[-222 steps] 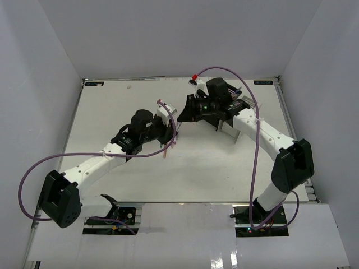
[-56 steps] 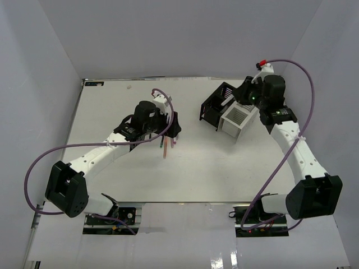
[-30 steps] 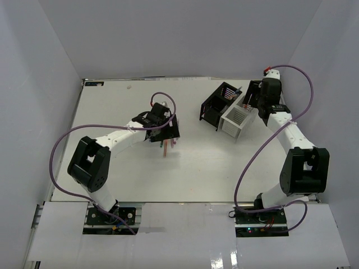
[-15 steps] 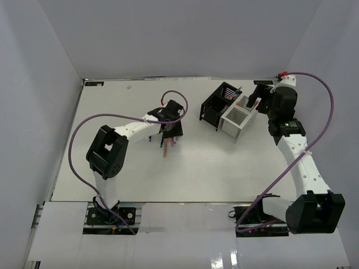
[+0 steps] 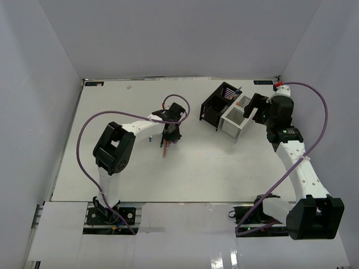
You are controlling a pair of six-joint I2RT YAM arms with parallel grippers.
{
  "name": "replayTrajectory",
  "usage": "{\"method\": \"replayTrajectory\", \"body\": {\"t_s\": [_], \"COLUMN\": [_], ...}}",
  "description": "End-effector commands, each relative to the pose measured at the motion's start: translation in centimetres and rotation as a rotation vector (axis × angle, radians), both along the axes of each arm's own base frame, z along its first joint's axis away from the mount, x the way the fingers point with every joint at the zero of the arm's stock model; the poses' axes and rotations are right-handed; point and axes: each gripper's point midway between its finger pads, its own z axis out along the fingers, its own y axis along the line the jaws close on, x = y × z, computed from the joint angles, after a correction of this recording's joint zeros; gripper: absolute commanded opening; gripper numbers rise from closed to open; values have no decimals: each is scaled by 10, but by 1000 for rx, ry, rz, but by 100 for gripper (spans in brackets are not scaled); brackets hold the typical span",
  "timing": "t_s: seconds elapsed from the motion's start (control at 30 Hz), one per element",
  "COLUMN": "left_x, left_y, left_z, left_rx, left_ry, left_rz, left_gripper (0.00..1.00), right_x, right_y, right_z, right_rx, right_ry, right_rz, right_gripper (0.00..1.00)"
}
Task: Sort the stationery into containers
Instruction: Pick up the pen from the center of the board.
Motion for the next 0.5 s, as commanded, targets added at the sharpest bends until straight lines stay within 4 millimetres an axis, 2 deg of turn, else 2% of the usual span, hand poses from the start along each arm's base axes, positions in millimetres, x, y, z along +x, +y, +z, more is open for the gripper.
{"method": "replayTrajectory", "body": {"t_s": [0.0, 0.3, 0.4, 0.47], "left_x": [6, -1, -4, -5], "left_y": [1, 13, 15, 16], "left_z": [3, -11, -12, -10], "left_rx": [18, 91, 99, 97], "left_ry": [-16, 17, 24, 23], "left_rz": [1, -7, -15, -17], "left_gripper": [34, 37, 32, 23], "right_x": [1, 0, 0, 0], "right_y": [3, 8, 10, 12], "right_z": [16, 16, 18, 19], "right_rx": [23, 35, 40, 46], "right_ry": [-56, -61, -67, -71], "right_rz": [9, 39, 50, 60], "right_gripper": [90, 89, 89, 90]}}
